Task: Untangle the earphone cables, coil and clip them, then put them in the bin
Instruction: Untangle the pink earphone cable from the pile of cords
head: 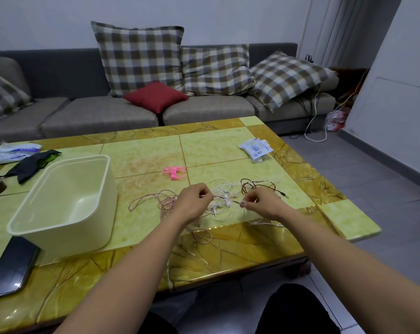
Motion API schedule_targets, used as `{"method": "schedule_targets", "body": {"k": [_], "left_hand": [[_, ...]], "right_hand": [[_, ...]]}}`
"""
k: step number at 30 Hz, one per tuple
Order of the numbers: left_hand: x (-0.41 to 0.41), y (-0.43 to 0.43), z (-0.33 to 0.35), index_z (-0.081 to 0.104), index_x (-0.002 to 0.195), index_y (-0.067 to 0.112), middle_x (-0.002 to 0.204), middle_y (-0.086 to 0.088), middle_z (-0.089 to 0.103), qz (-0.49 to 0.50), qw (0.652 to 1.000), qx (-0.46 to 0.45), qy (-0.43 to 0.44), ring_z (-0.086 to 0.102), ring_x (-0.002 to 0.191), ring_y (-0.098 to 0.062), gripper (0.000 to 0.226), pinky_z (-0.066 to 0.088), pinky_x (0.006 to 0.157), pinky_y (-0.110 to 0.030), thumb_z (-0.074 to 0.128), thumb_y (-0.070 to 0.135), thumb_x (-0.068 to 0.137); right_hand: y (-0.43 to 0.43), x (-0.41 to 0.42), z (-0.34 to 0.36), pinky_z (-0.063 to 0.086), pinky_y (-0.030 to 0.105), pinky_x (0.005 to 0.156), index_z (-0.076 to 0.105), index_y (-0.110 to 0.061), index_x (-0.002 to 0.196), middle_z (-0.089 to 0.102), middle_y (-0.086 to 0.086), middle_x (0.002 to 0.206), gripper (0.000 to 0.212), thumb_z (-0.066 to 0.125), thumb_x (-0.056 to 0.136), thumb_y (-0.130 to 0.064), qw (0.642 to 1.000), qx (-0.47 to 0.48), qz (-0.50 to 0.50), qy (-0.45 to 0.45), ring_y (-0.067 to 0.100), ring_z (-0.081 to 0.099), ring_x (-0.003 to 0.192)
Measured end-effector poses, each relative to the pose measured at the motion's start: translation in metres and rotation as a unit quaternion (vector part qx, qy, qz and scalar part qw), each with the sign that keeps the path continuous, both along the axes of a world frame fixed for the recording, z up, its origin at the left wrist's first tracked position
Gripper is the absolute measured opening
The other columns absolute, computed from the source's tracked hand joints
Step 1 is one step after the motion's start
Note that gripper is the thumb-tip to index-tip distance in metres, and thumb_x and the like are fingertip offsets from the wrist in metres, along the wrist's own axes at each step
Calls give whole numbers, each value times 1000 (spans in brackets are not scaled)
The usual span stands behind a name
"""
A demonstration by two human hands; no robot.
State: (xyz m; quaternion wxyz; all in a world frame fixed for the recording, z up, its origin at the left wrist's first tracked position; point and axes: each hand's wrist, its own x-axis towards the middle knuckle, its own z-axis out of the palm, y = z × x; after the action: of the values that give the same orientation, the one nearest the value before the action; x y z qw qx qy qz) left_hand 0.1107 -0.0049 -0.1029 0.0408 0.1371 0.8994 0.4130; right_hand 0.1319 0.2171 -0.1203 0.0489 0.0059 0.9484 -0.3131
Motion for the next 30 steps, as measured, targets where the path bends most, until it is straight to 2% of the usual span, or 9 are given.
{"method": "schedule_targets", "body": {"k": [2, 5, 11, 15, 19, 22, 25, 28, 30], "left_hand": [[1, 0, 0, 69, 87, 17, 84, 3, 67, 14, 1000, 1, -4, 60, 80, -17, 20, 45, 71, -32, 64, 36, 88], [1, 3, -2, 75, 86, 22, 90, 3, 73, 48, 999, 8, 6, 65, 85, -16, 17, 53, 77, -33, 67, 37, 87], [-6, 7, -3, 67, 75, 23, 77, 2, 67, 151, 980, 113, -65, 55, 69, -20, 25, 45, 71, -34, 53, 27, 96], [-13, 10, -7, 66, 84, 15, 80, -1, 64, 211, 955, 184, -94, 60, 85, -24, 29, 47, 83, -36, 46, 28, 101], [-13, 11, -3, 66, 90, 10, 73, 3, 56, 235, 943, 227, -60, 53, 75, -20, 26, 40, 73, -30, 46, 25, 99], [-10, 12, 2, 63, 89, 14, 75, 6, 53, 206, 951, 230, -22, 51, 70, -16, 21, 44, 74, -34, 47, 24, 98], [-11, 12, 2, 60, 86, 19, 65, 1, 48, 180, 956, 232, 8, 46, 59, -21, 20, 47, 64, -39, 46, 28, 98], [-7, 15, 2, 57, 94, 13, 59, 2, 43, 126, 968, 218, 13, 37, 50, -16, 21, 36, 54, -33, 43, 28, 101], [-3, 18, 5, 55, 95, 10, 60, 2, 44, 102, 973, 206, 23, 36, 49, -14, 22, 30, 50, -28, 42, 26, 102]], "right_hand": [[-1, -2, -1, 47, 32, 70, 70, -22, 83, 66, -4, 80, 11, 67, 91, -28, 995, 31, -45, 84, 19, 61, 81], [-4, 0, 0, 50, 34, 73, 73, -19, 89, 69, -7, 84, 9, 69, 89, -27, 991, 51, -26, 117, 16, 62, 83], [-8, 12, 8, 44, 28, 73, 70, -25, 81, 67, -11, 88, 7, 76, 83, -25, 968, -89, -19, 233, 9, 54, 81], [-18, 23, 22, 46, 28, 66, 70, -17, 73, 67, -2, 69, 11, 71, 84, -16, 980, -163, 73, 92, 8, 56, 65], [-17, 20, 18, 48, 31, 73, 73, -16, 73, 69, 2, 63, 31, 50, 91, -24, 993, -58, 90, -49, 14, 62, 68], [-10, 11, 8, 51, 33, 72, 60, -19, 91, 71, -3, 65, 9, 57, 92, -27, 999, 14, 15, -33, 12, 67, 69], [-10, 9, 3, 48, 34, 65, 46, -21, 106, 69, -6, 83, 41, 71, 83, -43, 997, 53, -36, -36, 15, 63, 75], [-13, 6, 1, 53, 37, 76, 56, -27, 119, 71, -7, 70, 37, 69, 86, -42, 1000, 18, -12, 20, 6, 64, 74], [-16, 6, 2, 54, 41, 79, 73, -26, 108, 71, -8, 79, 23, 71, 87, -37, 998, -20, 20, 51, 6, 62, 77]]}}
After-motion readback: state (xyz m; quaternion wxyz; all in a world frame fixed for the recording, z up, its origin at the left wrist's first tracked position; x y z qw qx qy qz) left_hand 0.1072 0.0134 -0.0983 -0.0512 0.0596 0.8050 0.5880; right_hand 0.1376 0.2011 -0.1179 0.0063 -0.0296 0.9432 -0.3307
